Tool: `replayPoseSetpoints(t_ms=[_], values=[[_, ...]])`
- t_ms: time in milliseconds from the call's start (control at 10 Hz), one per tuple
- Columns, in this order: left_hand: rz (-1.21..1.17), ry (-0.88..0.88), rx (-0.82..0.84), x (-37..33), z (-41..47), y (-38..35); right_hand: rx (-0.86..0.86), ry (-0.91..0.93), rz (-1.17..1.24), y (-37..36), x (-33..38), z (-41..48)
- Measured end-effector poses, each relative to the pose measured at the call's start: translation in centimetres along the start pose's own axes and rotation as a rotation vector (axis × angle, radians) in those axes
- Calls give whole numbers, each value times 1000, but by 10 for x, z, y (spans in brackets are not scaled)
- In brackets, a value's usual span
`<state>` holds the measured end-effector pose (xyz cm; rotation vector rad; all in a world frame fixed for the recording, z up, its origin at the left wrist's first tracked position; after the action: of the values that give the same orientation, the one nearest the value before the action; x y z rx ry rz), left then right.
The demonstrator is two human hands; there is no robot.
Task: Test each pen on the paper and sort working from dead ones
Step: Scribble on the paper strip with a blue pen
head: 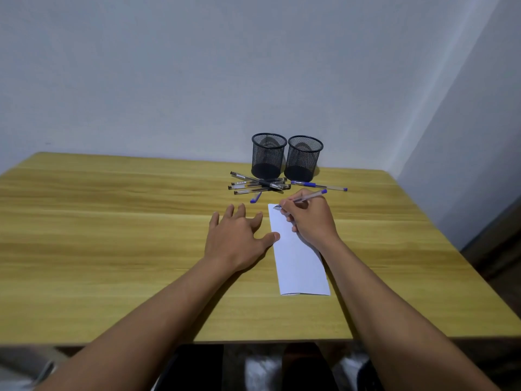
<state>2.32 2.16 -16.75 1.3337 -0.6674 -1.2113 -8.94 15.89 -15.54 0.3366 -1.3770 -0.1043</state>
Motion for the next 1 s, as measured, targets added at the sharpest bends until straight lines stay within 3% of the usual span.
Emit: replayPoseSetpoints(t_ms=[1000], values=[[-12, 18, -1, -1, -2, 2, 3, -101, 97, 4, -11, 4]])
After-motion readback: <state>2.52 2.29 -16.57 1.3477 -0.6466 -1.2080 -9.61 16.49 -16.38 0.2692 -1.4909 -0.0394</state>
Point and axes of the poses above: each hand's wrist, its own z-axis towards the middle knuckle, its own y-axis out of the back of the hand, x = y × z, the point moved 10 cm from there along z, towards the middle knuckle, and after that the axes turned 8 degrees about -x, right-handed, at the moved point
